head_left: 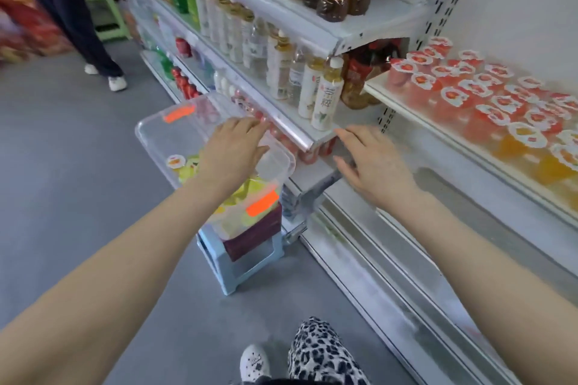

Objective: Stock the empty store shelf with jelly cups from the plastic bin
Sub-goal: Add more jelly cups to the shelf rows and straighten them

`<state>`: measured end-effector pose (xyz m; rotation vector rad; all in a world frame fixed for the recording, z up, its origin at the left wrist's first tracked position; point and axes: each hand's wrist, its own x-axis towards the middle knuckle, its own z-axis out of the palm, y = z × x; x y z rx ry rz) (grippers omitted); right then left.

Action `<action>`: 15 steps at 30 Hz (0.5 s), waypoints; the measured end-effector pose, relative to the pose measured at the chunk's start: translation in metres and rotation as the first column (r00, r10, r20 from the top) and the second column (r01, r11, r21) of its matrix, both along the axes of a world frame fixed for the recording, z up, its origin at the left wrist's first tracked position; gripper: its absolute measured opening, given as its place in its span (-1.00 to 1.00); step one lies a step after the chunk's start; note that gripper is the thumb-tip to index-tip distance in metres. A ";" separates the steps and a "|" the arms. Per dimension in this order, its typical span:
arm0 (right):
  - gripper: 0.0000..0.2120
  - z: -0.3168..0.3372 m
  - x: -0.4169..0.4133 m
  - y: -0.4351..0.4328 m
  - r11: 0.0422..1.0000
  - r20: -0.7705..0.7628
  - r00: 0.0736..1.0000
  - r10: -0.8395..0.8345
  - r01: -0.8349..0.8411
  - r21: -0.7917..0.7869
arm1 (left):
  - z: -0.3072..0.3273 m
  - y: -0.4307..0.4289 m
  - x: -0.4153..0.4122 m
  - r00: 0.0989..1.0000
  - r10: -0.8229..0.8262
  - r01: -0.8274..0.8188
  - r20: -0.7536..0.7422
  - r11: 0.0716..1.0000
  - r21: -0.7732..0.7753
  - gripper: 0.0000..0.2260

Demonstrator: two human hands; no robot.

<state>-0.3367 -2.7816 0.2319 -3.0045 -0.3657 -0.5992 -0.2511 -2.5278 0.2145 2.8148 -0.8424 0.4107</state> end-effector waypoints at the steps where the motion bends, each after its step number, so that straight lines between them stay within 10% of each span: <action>1: -0.60 -0.009 0.011 0.013 0.999 -0.004 0.999 0.048 -0.048 0.003 | -0.008 0.015 0.004 0.999 0.044 -0.044 -0.025 0.999 0.002 -0.60; 9: -0.58 -0.090 0.114 0.106 0.931 -0.226 0.903 0.364 -0.359 0.064 | -0.081 0.115 0.032 0.897 0.378 -0.374 -0.230 0.925 0.061 -0.62; 15: -0.51 -0.156 0.184 0.174 0.814 -0.668 0.583 0.462 -0.579 0.058 | -0.117 0.138 0.053 0.811 0.484 -0.496 -0.329 0.867 0.051 -0.66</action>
